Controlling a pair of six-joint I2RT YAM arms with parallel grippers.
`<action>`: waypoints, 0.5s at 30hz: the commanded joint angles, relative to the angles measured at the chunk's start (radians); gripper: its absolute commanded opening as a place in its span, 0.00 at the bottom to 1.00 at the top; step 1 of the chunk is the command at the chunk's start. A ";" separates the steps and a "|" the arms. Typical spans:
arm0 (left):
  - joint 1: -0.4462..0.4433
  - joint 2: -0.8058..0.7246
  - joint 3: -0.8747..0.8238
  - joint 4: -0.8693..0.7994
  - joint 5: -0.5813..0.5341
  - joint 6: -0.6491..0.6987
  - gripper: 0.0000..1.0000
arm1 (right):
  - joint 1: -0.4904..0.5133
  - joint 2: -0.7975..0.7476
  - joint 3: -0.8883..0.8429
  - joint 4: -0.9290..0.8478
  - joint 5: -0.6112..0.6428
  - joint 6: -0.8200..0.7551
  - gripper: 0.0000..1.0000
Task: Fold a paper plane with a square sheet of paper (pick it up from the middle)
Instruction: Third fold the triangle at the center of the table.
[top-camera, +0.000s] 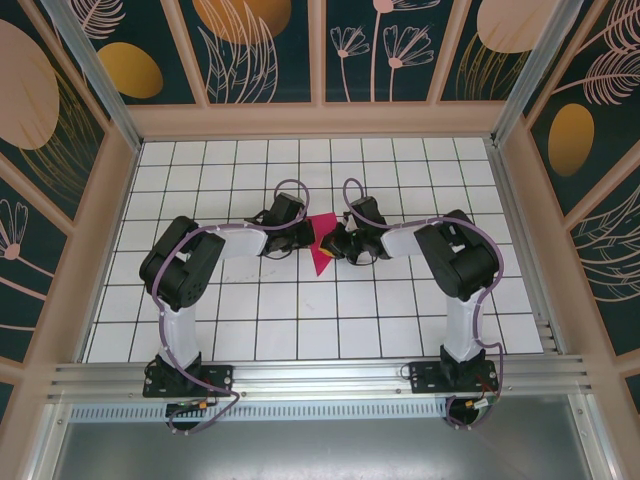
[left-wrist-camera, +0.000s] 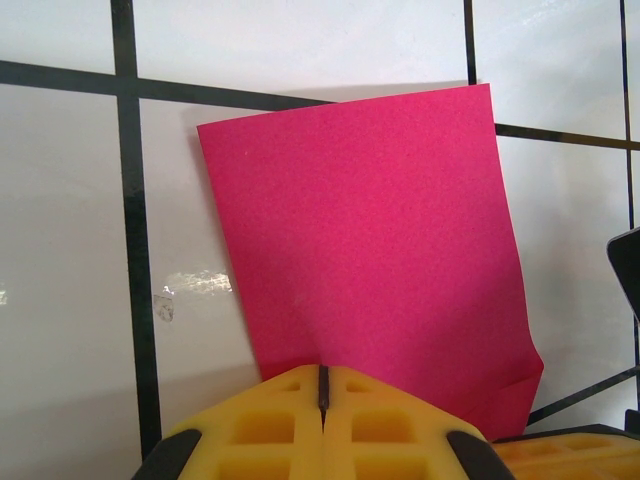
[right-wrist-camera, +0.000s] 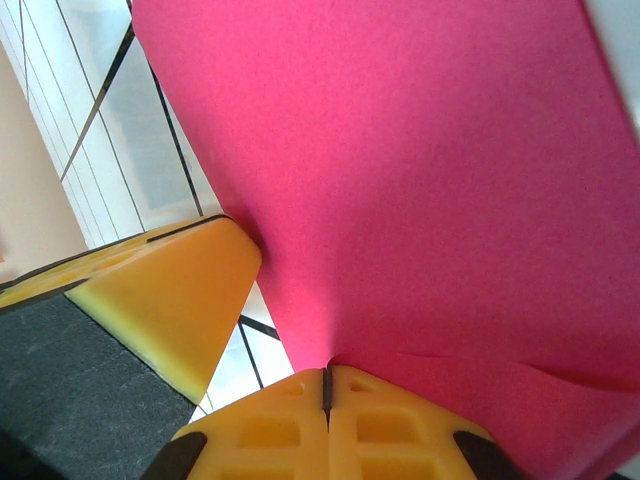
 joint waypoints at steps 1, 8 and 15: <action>0.001 0.027 0.005 -0.047 -0.003 0.011 0.04 | -0.001 0.035 0.018 0.010 0.007 -0.017 0.06; 0.003 -0.071 0.009 -0.084 -0.104 -0.042 0.16 | -0.001 0.042 0.010 -0.037 0.029 -0.031 0.19; 0.011 -0.162 -0.008 -0.137 -0.233 -0.083 0.21 | -0.001 0.053 0.012 -0.052 0.021 -0.029 0.31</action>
